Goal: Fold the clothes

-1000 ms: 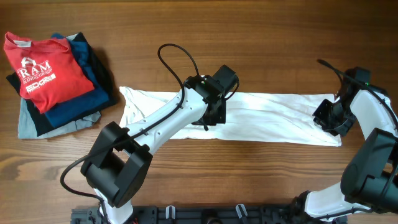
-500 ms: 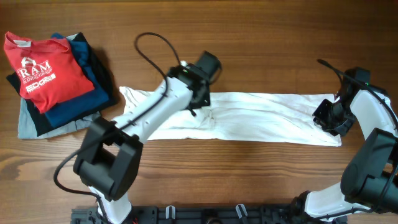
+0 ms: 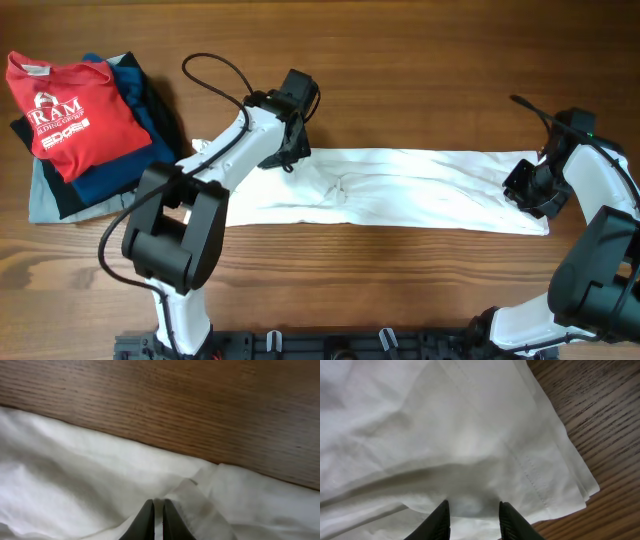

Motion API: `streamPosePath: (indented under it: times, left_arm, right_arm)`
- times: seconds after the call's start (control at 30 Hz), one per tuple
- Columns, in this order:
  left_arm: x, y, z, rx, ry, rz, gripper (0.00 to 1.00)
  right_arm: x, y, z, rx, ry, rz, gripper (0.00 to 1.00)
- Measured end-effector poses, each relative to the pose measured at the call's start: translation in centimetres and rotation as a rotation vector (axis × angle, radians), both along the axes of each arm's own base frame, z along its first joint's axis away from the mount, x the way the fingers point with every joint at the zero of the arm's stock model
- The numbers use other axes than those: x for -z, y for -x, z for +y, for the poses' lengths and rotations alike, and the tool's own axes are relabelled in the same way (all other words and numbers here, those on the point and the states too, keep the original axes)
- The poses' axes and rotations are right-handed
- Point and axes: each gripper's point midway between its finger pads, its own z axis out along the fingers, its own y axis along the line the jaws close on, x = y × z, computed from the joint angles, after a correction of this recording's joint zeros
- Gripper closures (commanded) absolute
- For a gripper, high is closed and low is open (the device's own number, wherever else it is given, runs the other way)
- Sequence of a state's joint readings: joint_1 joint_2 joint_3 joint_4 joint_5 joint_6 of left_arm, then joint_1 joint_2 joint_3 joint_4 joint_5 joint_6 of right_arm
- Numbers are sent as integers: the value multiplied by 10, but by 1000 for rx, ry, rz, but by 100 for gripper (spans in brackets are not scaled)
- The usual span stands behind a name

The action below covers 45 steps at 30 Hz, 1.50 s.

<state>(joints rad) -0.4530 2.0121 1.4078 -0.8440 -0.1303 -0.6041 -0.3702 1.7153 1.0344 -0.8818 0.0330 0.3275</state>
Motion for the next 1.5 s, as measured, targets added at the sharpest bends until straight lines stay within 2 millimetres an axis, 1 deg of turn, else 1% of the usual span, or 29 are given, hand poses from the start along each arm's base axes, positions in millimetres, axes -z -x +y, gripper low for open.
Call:
streamPosePath:
  times: [0.1,0.17,0.2,0.3,0.43,0.5,0.53,0.6,0.63,0.7,0.73,0.8,0.9,0.97,1.0,1.17,1.27,1.43,1.5]
  left_arm:
    - [11,7,4,0,-22,45,96]
    - [18,14,7,0,-37,75,96]
    - [19,15,7,1,-39,80,96]
    - [19,21,10,1,-51,105,96]
    - [19,23,11,1,-55,112,96]
    - [18,23,11,1,-55,111,91]
    - [17,24,12,3,-55,111,89]
    - [12,25,12,8,-51,105,82]
    - [7,26,13,9,-48,97,74]
    - [-6,24,13,15,-36,69,50]
    - [-15,23,14,9,-26,52,31]
    - [-33,21,18,4,-12,18,25]
    - [-60,25,30,-24,3,-11,16]
    - [-71,28,35,-35,8,-24,12]
    - [-75,29,37,-36,9,-28,7]
    - [-77,37,38,-35,9,-3,6]
    - [-76,38,37,-33,18,2,6]
    - [-76,38,36,-32,20,5,6]
    - [-76,38,36,-33,21,6,6]
  right_arm:
    - [0,0,0,0,0,0,68]
    - [0,0,0,0,0,0,67]
    - [0,0,0,0,0,0,68]
    - [0,0,0,0,0,0,63]
    - [0,0,0,-4,0,0,60]
    - [0,1,0,-4,-2,3,58]
    - [0,3,1,-5,-5,11,55]
    - [-2,7,2,-14,-15,30,49]
    - [-5,7,1,-16,-17,33,48]
    - [-11,4,-3,-15,-17,28,38]
    - [-15,2,-7,-14,-15,19,29]
    - [-22,-4,-18,-9,-3,-8,27]
    - [-25,-7,-32,-6,11,-36,24]
    - [-26,-10,-39,-13,22,-54,23]
    - [-26,-13,-42,-22,30,-68,22]
    - [-26,-28,-51,-90,70,-129,21]
    - [-14,-26,-50,-125,62,-112,21]
    - [13,-17,-44,-148,17,-41,21]
    - [18,-16,-43,-155,2,-30,21]
